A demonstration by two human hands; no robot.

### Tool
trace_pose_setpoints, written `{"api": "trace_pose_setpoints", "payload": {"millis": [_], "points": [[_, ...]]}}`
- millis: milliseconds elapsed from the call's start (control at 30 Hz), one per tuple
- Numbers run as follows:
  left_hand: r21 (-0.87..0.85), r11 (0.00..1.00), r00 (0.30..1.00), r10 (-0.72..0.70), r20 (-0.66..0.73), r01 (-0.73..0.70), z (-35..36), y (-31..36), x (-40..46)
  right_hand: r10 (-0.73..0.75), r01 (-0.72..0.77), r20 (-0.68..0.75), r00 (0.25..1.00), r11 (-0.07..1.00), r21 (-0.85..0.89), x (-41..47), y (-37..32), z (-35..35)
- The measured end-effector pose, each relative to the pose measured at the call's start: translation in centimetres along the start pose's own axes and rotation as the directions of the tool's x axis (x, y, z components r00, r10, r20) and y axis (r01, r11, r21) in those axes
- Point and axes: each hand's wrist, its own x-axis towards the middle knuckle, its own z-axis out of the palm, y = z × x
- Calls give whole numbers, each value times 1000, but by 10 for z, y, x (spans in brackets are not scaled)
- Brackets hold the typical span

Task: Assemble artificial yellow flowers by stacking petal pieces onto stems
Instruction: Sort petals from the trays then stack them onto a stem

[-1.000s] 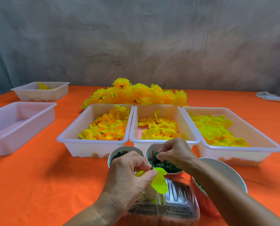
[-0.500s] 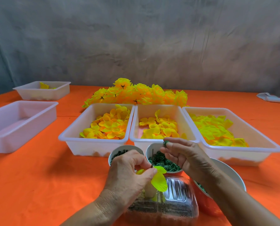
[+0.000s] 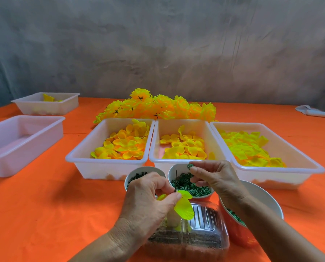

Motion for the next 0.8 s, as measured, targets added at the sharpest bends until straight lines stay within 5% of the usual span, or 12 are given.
{"api": "trace_pose_setpoints", "payload": {"millis": [433,633,800], "points": [[0,1000,1000,-7,20,7,-3,5,1,-103,45,-69,992,820,-571,4,-6,0],[1,1000,999,-11,35,11,-3,6,1,-30,-4,-65,997,882,-472,3,-5,-1],[-11,1000,1000,-6,24,7,-3,4,1,6,-11,-50,999,995,-96,-8,-14,0]]}}
